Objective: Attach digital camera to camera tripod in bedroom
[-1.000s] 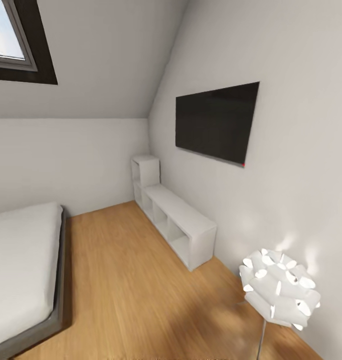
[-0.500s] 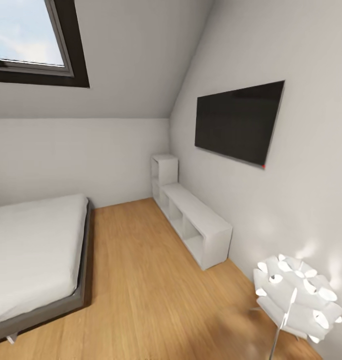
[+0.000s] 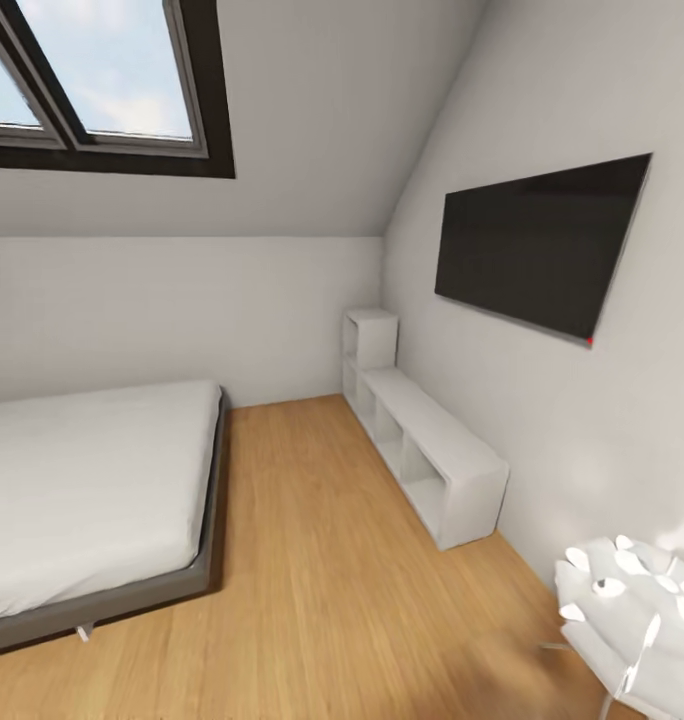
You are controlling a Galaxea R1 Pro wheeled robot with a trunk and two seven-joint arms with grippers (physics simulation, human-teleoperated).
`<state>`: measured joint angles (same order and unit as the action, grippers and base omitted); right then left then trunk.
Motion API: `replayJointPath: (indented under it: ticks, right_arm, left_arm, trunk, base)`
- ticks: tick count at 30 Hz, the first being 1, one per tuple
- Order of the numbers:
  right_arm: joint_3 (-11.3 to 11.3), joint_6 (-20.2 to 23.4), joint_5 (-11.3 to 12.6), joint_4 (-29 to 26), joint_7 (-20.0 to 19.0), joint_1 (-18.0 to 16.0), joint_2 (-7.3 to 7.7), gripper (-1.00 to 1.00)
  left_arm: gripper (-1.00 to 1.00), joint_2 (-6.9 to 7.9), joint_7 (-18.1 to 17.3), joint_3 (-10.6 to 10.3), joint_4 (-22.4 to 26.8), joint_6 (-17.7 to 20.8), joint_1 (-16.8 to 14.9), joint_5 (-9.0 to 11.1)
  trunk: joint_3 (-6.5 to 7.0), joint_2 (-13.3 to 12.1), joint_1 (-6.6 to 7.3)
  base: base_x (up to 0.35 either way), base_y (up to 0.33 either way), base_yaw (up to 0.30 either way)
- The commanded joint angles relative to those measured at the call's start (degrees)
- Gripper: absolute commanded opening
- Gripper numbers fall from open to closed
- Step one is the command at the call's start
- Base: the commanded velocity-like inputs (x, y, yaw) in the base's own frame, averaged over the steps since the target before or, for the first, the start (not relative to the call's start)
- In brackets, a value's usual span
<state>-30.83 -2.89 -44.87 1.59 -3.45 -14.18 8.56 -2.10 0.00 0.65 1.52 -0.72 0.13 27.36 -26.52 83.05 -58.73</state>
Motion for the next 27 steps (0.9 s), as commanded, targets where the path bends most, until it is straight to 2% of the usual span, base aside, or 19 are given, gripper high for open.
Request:
replayJointPath:
  ticks: [1, 8, 14, 27]
  right_arm:
    - [-0.45, -0.27, -0.31, 0.17, -0.06, -0.06, 0.05, 1.00]
    - [-0.41, -0.27, -0.31, 0.17, -0.06, -0.06, 0.05, 1.00]
    - [-0.40, -0.27, -0.31, 0.17, -0.06, -0.06, 0.04, 1.00]
    - [-0.38, -0.27, -0.36, 0.17, -0.06, -0.06, -0.03, 1.00]
  left_arm:
    - [1.00, -0.03, 0.00, 0.05, 0.07, -0.08, 0.00, 0.21]
    - [1.00, -0.17, 0.00, 0.00, 0.07, -0.08, 0.01, 0.17]
    - [1.00, -0.18, -0.04, -0.08, 0.07, -0.08, 0.00, 0.15]
    - [1.00, -0.13, -0.09, -0.16, 0.07, -0.08, 0.00, 0.08]
  trunk:
    - [-0.05, 0.03, 0.00]
    - [-0.05, 0.03, 0.00]
    - [-0.05, 0.03, 0.00]
    - [-0.05, 0.03, 0.00]
  base:
    - [0.000, 0.000, 0.277]
    - [0.000, -0.015, 0.277]
    - [0.022, -0.176, 0.277]
    - [0.200, -0.156, 0.277]
